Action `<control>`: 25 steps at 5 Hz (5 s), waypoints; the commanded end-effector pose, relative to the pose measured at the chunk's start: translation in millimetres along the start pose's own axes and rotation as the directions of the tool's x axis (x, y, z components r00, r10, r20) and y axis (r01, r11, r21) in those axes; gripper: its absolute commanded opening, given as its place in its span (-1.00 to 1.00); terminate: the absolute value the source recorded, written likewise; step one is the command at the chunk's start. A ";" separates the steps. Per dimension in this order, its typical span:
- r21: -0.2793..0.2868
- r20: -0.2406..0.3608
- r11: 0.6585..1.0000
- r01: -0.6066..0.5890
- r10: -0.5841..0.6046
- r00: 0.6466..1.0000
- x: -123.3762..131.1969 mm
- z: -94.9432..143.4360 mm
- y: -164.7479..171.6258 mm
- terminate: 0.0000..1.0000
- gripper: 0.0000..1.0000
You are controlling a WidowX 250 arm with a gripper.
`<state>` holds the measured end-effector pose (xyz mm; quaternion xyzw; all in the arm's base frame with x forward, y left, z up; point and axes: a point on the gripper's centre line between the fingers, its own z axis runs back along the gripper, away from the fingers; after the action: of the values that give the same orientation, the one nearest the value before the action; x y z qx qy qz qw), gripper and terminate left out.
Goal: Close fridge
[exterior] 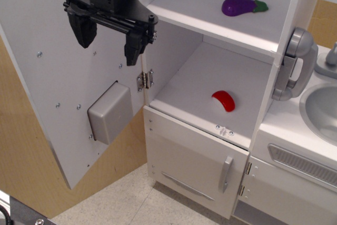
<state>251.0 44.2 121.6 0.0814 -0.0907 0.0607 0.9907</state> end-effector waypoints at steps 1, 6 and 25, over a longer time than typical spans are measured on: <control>0.000 0.000 1.000 0.000 0.000 1.000 0.0 0.0 0.0 -1.00 1.00; -0.018 -0.010 0.998 0.063 -0.064 0.998 -96.6 13.4 86.5 -1.00 1.00; -0.135 -0.036 0.981 0.136 -0.142 0.989 83.4 -35.6 -13.6 -1.00 1.00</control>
<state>338.9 43.4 83.3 0.0150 -0.0375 -0.0105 0.9991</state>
